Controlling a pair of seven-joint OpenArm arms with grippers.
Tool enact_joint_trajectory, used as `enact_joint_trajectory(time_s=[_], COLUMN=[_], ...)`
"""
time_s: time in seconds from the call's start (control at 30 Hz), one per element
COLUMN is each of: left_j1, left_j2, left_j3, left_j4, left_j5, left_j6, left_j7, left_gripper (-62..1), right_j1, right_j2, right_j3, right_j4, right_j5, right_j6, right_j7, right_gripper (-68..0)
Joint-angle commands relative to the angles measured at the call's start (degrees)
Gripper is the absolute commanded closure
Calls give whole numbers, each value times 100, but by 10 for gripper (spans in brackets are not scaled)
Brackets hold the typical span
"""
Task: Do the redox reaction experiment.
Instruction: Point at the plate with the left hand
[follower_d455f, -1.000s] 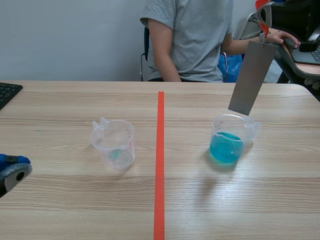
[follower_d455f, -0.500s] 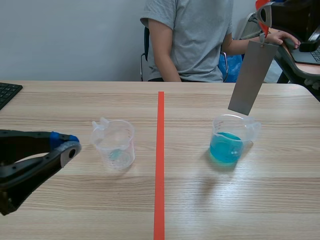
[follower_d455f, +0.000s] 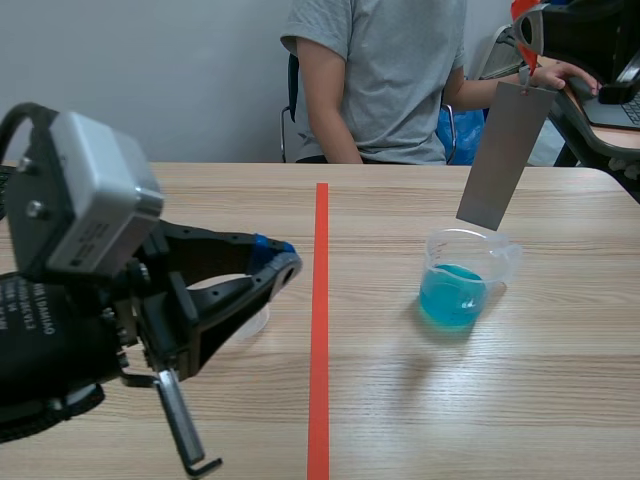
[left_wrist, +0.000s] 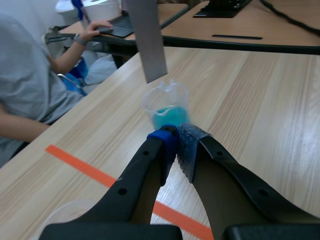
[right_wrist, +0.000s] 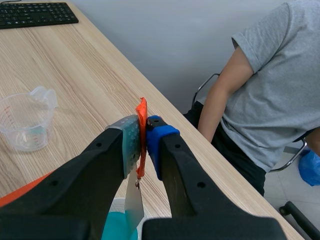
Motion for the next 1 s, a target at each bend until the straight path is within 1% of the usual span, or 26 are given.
enact_joint_trajectory(time_s=[0.0,0.1,0.2,0.3,0.37,0.43,0.63,0.73,0.97], left_j1=[-118,-466,-787,-1113,-1303,-1484,-1937,-2144,-2599], left_j2=[153,481,817,1161,1386,1596,2144,2389,2968], left_j3=[109,407,640,826,935,1025,1263,1307,1318], left_j4=[-142,-540,-1056,-1558,-1851,-2094,-2527,-2677,-3075], left_j5=[72,138,149,149,146,146,107,81,83], left_j6=[31,42,48,114,212,225,249,337,354], left_j7=[15,186,210,286,286,286,284,282,315], left_gripper=[-32,-32,-32,-32,-32,-32,-32,-32,-32], right_j1=[101,101,98,98,98,98,98,98,98], right_j2=[63,63,63,61,61,61,61,61,61], right_j3=[9,9,9,9,9,9,9,9,4], right_j4=[68,68,68,68,68,68,68,68,68], right_j5=[63,66,68,70,70,70,83,83,85], right_j6=[33,33,33,33,33,33,33,33,33], right_j7=[105,111,125,125,125,125,129,149,170], right_gripper=[-11,-11,-11,-11,-11,-11,-11,-11,-11])
